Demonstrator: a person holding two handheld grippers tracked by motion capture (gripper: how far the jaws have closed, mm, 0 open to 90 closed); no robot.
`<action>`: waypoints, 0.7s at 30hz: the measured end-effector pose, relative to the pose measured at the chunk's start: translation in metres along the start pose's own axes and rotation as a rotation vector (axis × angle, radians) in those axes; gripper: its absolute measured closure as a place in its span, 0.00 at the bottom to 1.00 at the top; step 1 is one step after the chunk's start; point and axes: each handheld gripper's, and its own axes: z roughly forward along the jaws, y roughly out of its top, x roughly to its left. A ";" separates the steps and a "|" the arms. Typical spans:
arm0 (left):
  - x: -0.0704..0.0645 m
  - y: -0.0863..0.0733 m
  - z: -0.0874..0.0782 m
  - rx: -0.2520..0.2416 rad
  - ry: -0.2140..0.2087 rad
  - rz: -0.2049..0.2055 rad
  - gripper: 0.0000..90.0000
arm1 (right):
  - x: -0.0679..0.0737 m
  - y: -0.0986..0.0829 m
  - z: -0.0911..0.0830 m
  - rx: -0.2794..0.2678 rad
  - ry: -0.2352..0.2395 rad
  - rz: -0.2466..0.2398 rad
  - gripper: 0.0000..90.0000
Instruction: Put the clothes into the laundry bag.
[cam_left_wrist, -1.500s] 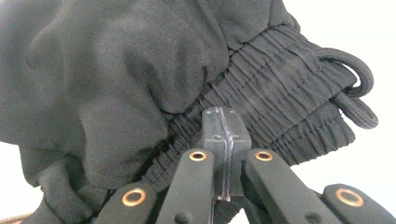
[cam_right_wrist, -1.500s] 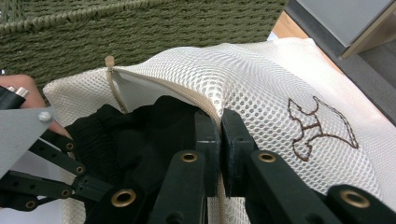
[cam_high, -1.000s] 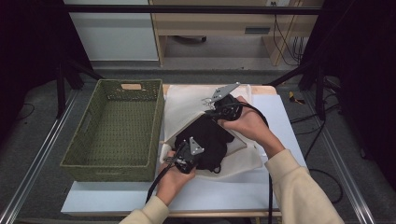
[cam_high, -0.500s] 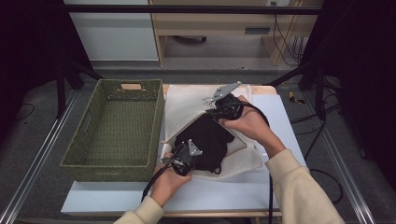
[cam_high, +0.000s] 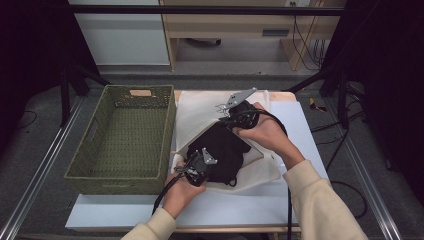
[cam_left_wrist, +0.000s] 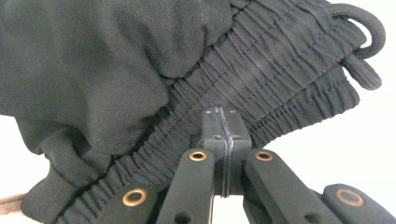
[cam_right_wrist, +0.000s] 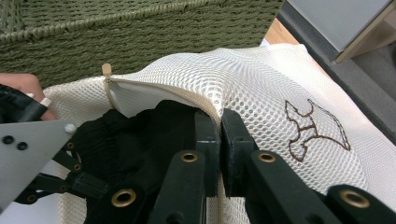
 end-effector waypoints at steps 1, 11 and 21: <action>0.000 0.000 0.000 0.000 0.000 0.000 1.00 | 0.000 0.000 0.000 0.000 0.000 0.000 0.97; 0.001 0.003 0.004 -0.012 0.013 -0.007 1.00 | -0.001 0.000 -0.001 -0.011 -0.010 0.003 0.97; 0.001 0.003 0.004 -0.013 0.015 -0.002 1.00 | -0.008 0.001 -0.001 -0.032 -0.033 0.021 0.97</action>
